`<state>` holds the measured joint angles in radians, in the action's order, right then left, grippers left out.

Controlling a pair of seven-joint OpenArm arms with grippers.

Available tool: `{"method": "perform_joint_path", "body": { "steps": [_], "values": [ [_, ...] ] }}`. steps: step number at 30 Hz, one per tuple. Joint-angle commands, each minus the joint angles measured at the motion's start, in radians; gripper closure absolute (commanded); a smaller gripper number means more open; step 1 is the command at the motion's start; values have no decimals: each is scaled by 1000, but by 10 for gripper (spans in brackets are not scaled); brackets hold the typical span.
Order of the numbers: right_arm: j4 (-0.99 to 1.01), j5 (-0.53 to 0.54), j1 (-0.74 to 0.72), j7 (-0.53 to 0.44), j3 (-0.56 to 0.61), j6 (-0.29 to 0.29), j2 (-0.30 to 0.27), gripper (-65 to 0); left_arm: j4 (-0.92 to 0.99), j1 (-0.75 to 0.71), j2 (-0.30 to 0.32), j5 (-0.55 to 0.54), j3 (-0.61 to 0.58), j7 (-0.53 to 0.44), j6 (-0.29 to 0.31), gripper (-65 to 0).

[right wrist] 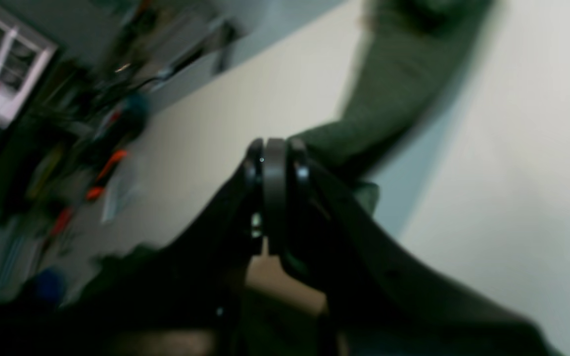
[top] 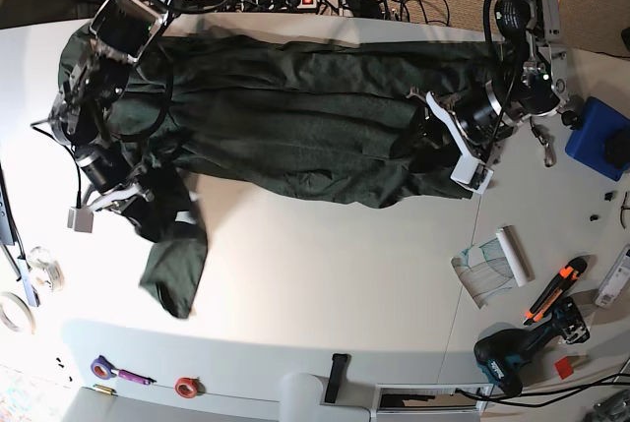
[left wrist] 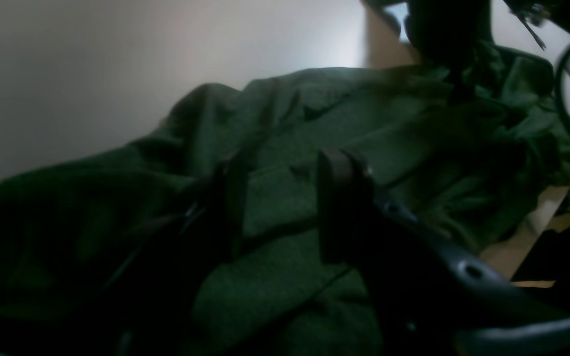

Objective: Layout the t-shirt on the table in an organized manner, then fold the t-shirt properly
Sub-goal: 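Grasp the sleeve and shirt side with the right gripper, then fold the sleeve across the shirt body with the right gripper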

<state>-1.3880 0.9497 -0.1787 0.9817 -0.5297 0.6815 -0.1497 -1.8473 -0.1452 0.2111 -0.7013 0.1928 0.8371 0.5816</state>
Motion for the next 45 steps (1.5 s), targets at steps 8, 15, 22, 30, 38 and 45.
{"method": "perform_joint_path", "body": {
  "steps": [8,15,22,30,38,45],
  "values": [
    [-189,114,93,41,259,17,-8,0,-15,43,6,-5,52,-22,-12,-247],
    [-208,44,104,36,469,17,49,0,-15,42,6,-5,86,-14,-12,-247],
    [-208,-1,104,37,616,17,107,0,-15,42,6,-5,85,-13,-12,-247],
    [-208,-28,105,96,716,17,106,0,-15,42,6,-5,85,-6,-12,-247],
    [-208,-84,105,108,734,17,106,-206,-15,42,5,-5,85,-6,-12,-247],
    [-208,-220,95,-88,710,17,110,-206,-15,41,5,-5,85,-6,-12,-247]
  ]
}}
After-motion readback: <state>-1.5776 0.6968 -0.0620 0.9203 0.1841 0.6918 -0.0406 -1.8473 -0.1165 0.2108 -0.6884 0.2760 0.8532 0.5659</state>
